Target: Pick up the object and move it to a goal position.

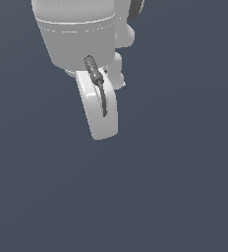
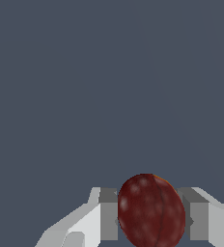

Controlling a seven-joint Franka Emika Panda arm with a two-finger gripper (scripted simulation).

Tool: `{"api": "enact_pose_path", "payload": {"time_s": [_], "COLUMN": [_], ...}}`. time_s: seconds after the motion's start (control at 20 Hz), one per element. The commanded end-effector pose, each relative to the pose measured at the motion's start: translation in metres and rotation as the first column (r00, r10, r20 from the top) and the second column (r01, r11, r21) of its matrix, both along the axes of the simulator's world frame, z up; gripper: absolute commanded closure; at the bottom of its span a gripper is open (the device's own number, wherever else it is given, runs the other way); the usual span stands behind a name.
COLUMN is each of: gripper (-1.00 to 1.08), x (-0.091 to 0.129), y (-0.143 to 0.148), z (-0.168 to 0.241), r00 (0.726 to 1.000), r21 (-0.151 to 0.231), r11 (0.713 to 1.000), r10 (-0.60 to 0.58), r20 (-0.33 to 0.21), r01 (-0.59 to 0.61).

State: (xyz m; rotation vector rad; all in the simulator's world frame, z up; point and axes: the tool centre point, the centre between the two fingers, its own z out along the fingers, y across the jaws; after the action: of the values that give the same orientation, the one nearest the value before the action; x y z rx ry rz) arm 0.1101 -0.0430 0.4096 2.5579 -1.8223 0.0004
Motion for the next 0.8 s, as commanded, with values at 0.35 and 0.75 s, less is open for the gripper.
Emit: {"api": "enact_pose_path", "payload": {"time_s": [0.35, 0.75], "gripper": [1.08, 1.08], "x": [0.008, 0.010], "y": [0.000, 0.000], "z": [0.017, 0.022], "r00": [1.000, 1.000], "r21": [0.001, 0.001], "r11": [1.000, 1.000], "r10": [0.000, 0.000], "r20": [0.000, 0.000], "r01": [0.000, 0.000]}}
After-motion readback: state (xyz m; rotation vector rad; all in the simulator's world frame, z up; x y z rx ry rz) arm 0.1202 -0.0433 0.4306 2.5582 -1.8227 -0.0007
